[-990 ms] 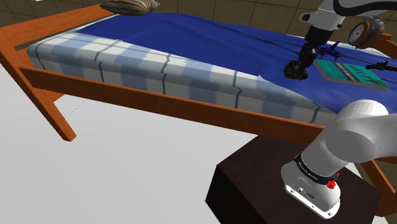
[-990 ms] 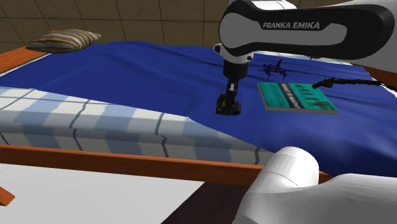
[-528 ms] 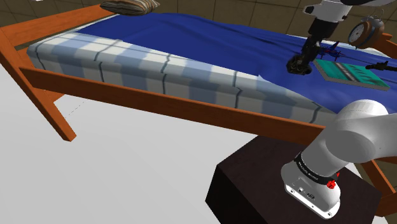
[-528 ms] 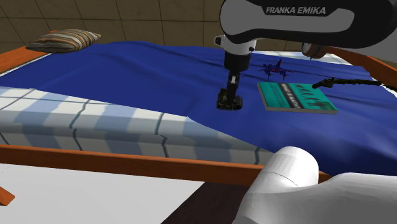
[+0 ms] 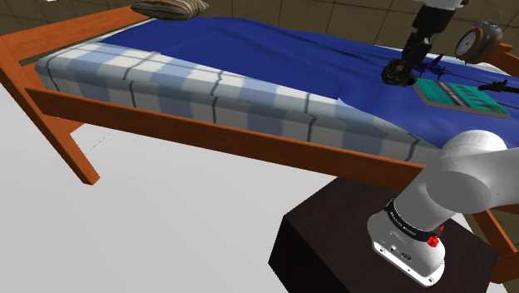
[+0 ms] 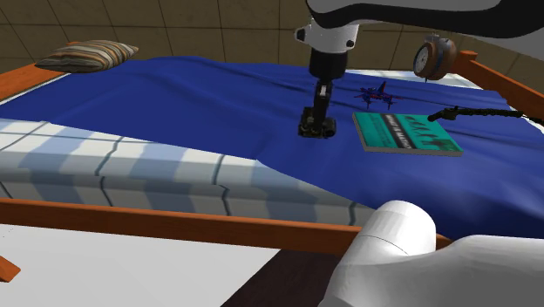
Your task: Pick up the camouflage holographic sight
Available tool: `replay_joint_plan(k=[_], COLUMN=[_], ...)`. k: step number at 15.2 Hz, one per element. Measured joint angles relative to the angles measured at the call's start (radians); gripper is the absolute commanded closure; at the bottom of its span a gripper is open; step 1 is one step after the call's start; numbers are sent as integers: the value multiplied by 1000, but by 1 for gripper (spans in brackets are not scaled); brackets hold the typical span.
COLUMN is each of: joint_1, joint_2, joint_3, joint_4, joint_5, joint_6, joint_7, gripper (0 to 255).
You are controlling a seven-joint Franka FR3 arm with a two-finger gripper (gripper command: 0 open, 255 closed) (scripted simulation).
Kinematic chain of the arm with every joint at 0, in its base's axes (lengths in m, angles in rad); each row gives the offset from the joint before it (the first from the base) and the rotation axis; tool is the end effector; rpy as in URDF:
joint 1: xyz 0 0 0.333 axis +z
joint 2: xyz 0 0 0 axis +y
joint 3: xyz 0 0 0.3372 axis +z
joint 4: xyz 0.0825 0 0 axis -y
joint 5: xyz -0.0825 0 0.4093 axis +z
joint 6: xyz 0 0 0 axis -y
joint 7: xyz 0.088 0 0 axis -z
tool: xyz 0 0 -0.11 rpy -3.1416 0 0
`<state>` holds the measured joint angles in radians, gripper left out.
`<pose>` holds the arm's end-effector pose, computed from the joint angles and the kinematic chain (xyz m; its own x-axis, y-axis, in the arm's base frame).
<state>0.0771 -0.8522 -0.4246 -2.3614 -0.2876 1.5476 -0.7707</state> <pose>0.2776 -0.1781 0.5852 0.8503 0.5262 0.0131 0.5263 -0.8499 -0.0259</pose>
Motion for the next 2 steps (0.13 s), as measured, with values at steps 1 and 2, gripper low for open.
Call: replay_joint_plan(k=[1, 2], joint_1=[3, 5], joint_2=[8, 11], joint_3=[3, 5], joint_4=[18, 27], joint_5=[4, 7], joint_6=[-10, -17], joint_7=[0, 0], gripper=[255, 255])
